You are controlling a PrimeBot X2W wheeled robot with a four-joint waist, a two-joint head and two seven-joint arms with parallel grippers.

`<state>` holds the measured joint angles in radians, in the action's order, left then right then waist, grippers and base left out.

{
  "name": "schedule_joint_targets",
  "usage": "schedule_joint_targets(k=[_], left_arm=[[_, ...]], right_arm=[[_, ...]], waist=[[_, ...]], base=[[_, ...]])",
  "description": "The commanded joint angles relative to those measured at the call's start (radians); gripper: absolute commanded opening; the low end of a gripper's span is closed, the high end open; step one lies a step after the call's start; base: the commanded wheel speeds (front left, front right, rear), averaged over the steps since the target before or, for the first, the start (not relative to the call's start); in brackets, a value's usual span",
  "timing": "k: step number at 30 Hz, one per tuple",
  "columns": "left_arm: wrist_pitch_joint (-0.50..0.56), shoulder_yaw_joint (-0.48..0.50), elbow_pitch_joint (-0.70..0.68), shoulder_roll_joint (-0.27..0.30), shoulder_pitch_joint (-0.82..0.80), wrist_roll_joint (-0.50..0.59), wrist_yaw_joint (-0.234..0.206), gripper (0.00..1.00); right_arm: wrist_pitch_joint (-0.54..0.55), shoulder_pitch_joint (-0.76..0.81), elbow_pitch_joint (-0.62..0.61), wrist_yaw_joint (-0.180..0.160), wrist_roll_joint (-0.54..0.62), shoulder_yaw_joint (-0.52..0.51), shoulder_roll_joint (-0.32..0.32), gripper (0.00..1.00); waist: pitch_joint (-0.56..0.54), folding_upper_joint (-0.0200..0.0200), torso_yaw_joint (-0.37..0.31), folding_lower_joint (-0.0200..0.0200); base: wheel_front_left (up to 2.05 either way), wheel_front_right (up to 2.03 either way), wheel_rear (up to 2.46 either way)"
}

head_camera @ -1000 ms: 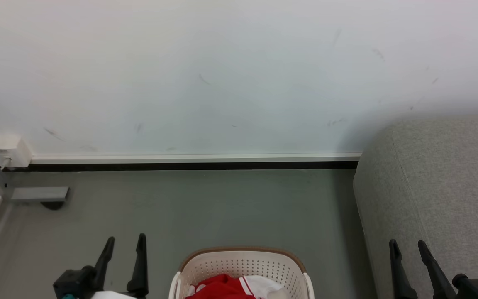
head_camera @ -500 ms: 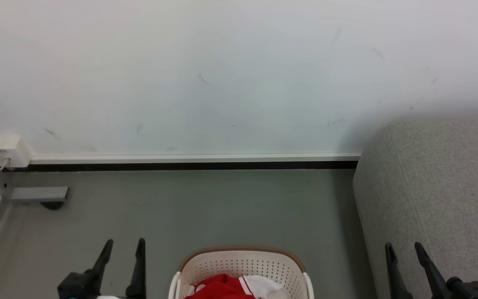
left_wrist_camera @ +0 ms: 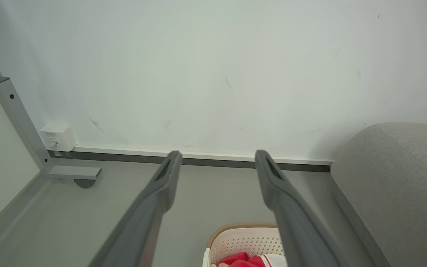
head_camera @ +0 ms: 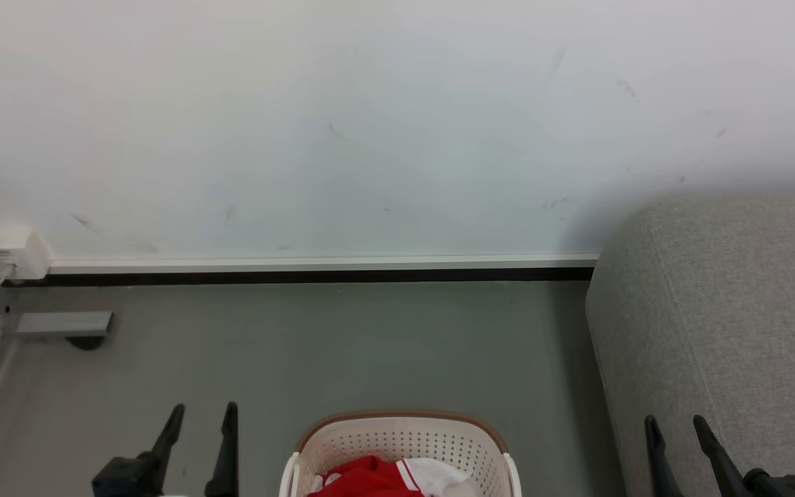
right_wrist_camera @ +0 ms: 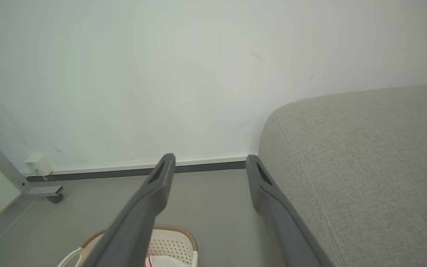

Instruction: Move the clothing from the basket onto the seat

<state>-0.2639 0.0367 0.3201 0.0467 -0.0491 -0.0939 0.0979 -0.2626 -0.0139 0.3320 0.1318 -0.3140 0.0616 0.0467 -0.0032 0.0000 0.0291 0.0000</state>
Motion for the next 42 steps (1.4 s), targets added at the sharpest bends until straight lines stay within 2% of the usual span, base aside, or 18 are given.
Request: schedule_joint_targets(k=[1,8,28,35,42], left_arm=[[-0.001,0.008,0.004,0.007,0.007,-0.014,0.004,1.00],[-0.001,0.011,0.010,0.007,0.006,-0.017,0.006,1.00],[-0.001,0.011,0.011,0.007,0.000,-0.013,0.013,1.00],[-0.001,-0.007,0.005,0.007,-0.056,-0.015,0.013,1.00],[-0.001,-0.050,0.007,0.007,-0.184,0.000,0.020,1.00]], right_arm=[[-0.003,0.005,0.011,-0.002,0.011,-0.005,0.007,1.00],[-0.003,-0.003,0.034,-0.002,0.061,-0.021,0.007,1.00],[-0.003,-0.012,0.031,-0.002,0.050,-0.018,0.007,1.00],[-0.003,-0.054,0.002,-0.002,0.060,-0.031,0.007,1.00],[-0.003,-0.153,-0.053,-0.002,0.069,-0.058,0.006,1.00]], waist=[[0.000,0.0000,0.000,0.0000],[0.000,0.0000,-0.001,0.0000],[0.020,0.0000,-0.013,0.0000],[0.135,0.0000,-0.024,0.0000],[0.362,0.0000,-0.030,0.0000]], base=[[0.00,0.00,0.00],[0.00,0.00,0.00],[0.00,0.00,0.00],[0.00,0.00,0.00],[0.00,0.00,0.00]])
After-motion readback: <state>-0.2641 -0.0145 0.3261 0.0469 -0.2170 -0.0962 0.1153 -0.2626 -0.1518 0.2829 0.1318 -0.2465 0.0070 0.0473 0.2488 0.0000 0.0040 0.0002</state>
